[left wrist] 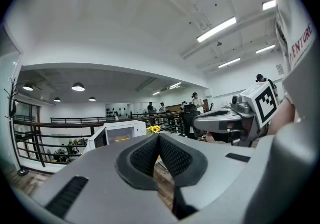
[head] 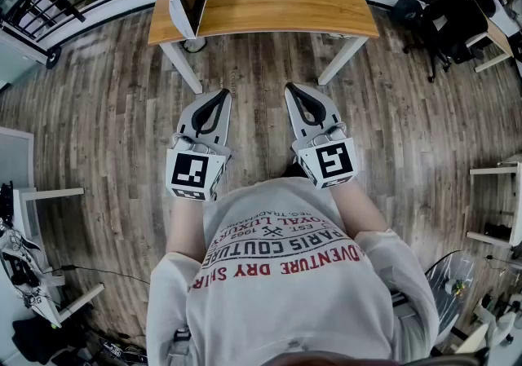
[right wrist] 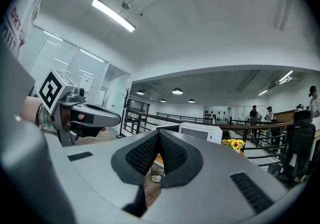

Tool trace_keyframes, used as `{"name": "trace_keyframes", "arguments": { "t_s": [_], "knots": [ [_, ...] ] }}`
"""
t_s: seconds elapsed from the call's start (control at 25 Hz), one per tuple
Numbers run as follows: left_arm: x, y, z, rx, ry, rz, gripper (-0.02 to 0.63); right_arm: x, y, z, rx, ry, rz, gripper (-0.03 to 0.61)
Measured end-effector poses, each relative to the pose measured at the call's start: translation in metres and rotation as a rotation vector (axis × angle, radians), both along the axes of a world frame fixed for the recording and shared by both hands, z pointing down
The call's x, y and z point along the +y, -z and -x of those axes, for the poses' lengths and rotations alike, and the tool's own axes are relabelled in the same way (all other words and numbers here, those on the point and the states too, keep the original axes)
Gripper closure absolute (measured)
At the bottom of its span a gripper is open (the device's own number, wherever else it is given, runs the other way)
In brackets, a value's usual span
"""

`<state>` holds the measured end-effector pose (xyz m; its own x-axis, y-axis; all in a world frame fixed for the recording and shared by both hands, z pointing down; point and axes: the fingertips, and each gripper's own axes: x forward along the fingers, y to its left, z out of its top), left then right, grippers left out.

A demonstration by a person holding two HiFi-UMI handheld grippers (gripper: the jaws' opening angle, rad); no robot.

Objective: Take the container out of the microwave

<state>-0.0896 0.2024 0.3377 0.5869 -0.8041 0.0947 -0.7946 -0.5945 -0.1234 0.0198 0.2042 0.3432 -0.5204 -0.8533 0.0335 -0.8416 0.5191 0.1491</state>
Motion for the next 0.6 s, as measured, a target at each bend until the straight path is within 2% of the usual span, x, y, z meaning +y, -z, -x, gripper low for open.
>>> {"name": "trace_keyframes", "arguments": {
  "t_s": [0.4,0.6],
  "knots": [
    [0.005,-0.005,0.007,0.033,0.006,0.011,0.600,0.005,-0.004,0.002,-0.013,-0.018,0.029,0.551],
    [0.008,-0.006,0.015,0.049,0.009,0.016,0.600,0.006,-0.001,0.001,-0.049,-0.070,-0.008,0.536]
  ]
}}
